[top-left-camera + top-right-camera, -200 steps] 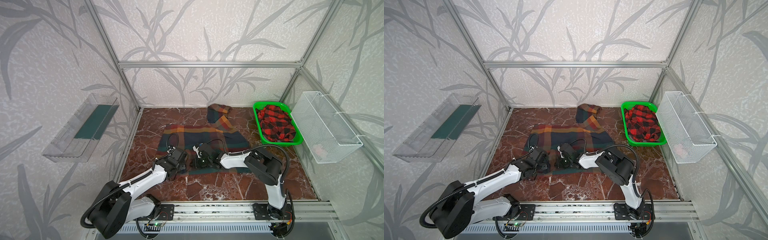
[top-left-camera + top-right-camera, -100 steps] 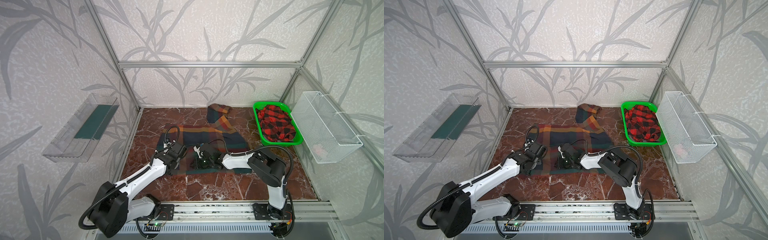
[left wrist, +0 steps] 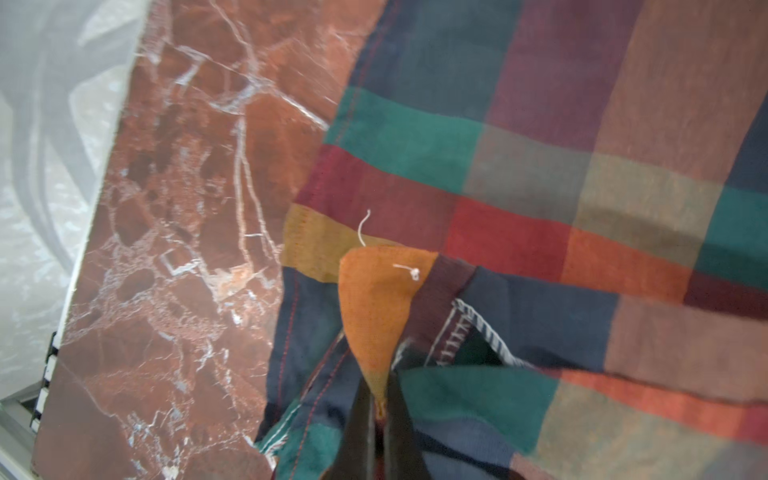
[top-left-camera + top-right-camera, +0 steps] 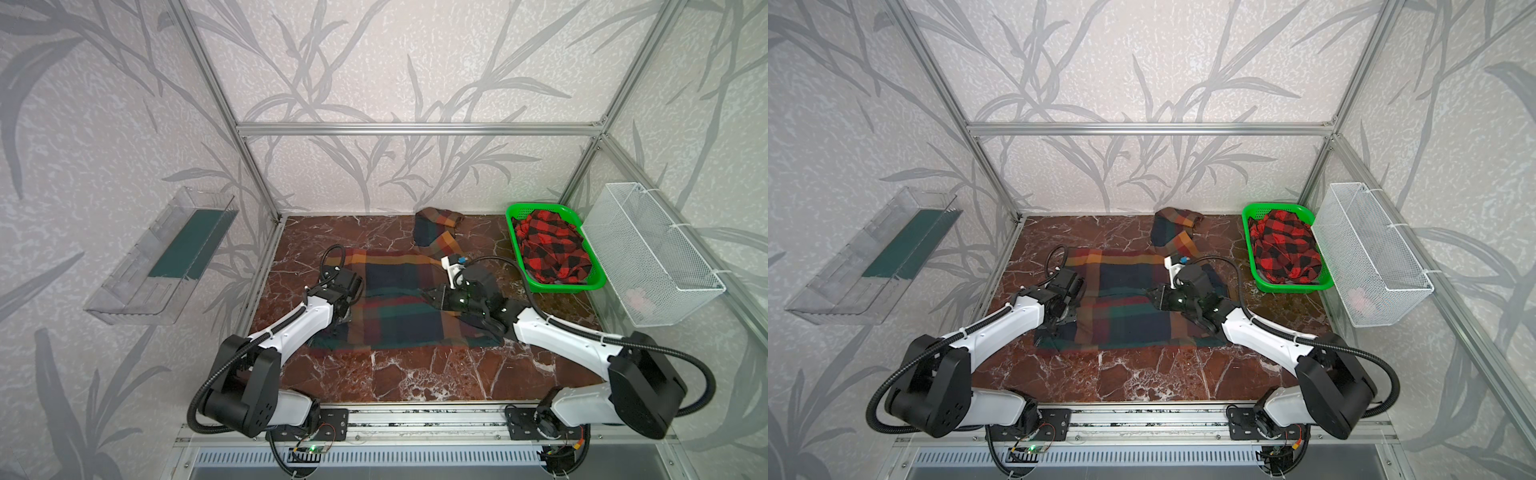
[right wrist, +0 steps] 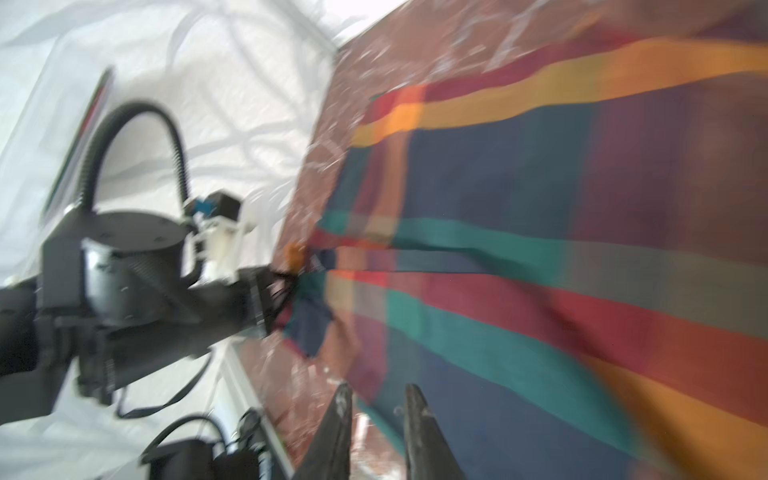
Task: Fold and stack the long sleeve shirts
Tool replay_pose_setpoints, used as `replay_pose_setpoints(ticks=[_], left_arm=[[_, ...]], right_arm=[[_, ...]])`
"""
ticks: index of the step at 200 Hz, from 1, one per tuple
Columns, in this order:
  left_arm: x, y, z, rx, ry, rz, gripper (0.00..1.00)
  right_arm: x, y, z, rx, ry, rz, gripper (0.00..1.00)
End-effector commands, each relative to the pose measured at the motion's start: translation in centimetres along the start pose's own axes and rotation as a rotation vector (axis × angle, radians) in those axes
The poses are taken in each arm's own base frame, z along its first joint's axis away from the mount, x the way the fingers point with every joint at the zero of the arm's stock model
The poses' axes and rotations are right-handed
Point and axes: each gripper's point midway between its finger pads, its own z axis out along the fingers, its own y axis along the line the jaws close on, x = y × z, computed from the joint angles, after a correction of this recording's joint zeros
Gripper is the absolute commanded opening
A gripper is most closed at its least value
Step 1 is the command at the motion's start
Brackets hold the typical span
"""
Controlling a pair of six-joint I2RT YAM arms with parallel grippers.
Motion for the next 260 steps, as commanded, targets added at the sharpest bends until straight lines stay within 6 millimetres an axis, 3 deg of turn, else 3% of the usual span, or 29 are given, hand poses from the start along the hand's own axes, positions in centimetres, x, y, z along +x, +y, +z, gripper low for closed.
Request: replay_pose_setpoints(ticks=[1, 51, 92, 118, 132, 173, 193, 197, 204, 210, 234, 260], left_arm=[[-0.2, -0.1, -0.1, 0.002, 0.051, 0.046, 0.02], [-1.3, 0.8, 0.2, -0.008, 0.082, 0.057, 0.09], [-1.6, 1.3, -0.2, 0.004, 0.079, 0.021, 0.16], [-1.9, 2.0, -1.0, 0.004, 0.048, 0.003, 0.35], [-2.0, 2.2, -1.4, 0.004, 0.033, -0.002, 0.48], [-3.9, 3.0, -4.6, 0.037, -0.043, -0.045, 0.49], [-4.4, 1.3, -6.0, 0.189, -0.088, -0.071, 0.54], [-4.3, 0.6, -6.2, 0.234, -0.095, -0.071, 0.59], [-4.4, -0.7, -6.6, 0.315, -0.104, -0.087, 0.80], [-4.4, -1.4, -6.7, 0.359, -0.103, -0.104, 0.86], [-3.6, -3.1, -5.4, 0.397, -0.053, -0.124, 0.89], [-1.8, -4.7, -3.3, 0.410, 0.055, -0.125, 0.89]], right_arm=[[3.6, -4.9, -1.4, 0.124, 0.070, 0.046, 0.24], [8.5, -8.8, -3.6, 0.179, 0.113, 0.107, 0.23], [8.4, -12.2, -4.2, 0.294, 0.079, 0.086, 0.23], [9.2, -14.1, -3.4, 0.312, 0.117, 0.127, 0.22], [9.7, -14.6, -2.9, 0.306, 0.145, 0.149, 0.22], [10.7, -13.9, -2.1, 0.247, 0.207, 0.210, 0.19], [8.9, -12.9, -3.4, 0.255, 0.150, 0.181, 0.20], [8.4, -12.6, -3.7, 0.259, 0.136, 0.169, 0.20], [7.7, -12.1, -4.3, 0.265, 0.115, 0.152, 0.20], [6.9, -11.9, -4.7, 0.274, 0.084, 0.135, 0.20], [5.1, -11.7, -5.2, 0.291, 0.032, 0.102, 0.21], [5.9, -11.9, -3.8, 0.273, 0.100, 0.140, 0.21]])
